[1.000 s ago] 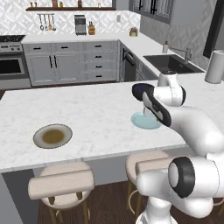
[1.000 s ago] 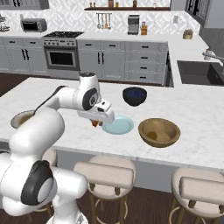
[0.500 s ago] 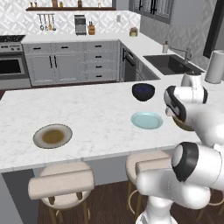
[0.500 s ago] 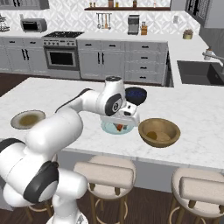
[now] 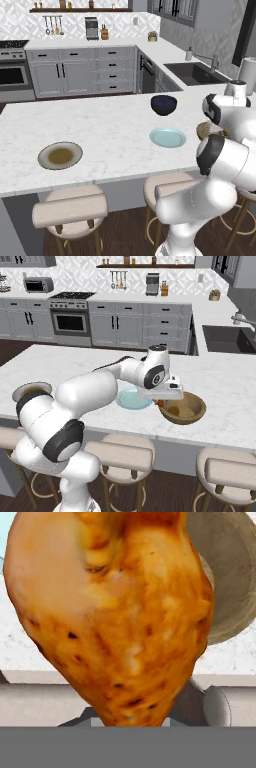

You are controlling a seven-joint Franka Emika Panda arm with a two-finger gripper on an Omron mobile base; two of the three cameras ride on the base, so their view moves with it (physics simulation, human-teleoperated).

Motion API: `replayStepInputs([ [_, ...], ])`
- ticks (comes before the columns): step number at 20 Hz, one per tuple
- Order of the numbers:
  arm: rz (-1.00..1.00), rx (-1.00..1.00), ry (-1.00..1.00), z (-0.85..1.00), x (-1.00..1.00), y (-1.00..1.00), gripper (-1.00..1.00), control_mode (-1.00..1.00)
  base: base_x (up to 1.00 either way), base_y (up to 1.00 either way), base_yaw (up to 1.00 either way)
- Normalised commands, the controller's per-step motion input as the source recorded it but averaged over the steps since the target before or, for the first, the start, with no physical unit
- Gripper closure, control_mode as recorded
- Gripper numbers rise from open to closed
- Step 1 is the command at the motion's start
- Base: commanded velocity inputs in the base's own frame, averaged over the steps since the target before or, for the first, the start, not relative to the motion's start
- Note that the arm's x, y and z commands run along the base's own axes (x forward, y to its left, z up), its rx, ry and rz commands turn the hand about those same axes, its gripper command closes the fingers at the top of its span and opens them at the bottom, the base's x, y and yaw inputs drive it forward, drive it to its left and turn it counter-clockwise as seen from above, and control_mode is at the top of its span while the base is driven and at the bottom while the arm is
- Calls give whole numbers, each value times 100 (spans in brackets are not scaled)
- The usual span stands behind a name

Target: Pick the chicken drumstick and avocado from their plates and place them in the bowl. Then put the bowl in the fridge.

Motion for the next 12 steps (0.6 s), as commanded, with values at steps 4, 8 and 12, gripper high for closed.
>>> replayStepInputs([
  [4, 22, 0, 4, -2, 34, -68, 100, -100, 0, 0, 0],
  [8, 10, 0, 2, -27, 45, -36, 100, -100, 0, 0, 0],
  [12, 1, 0, -1, -53, 43, -1, 100, -100, 0, 0, 0],
])
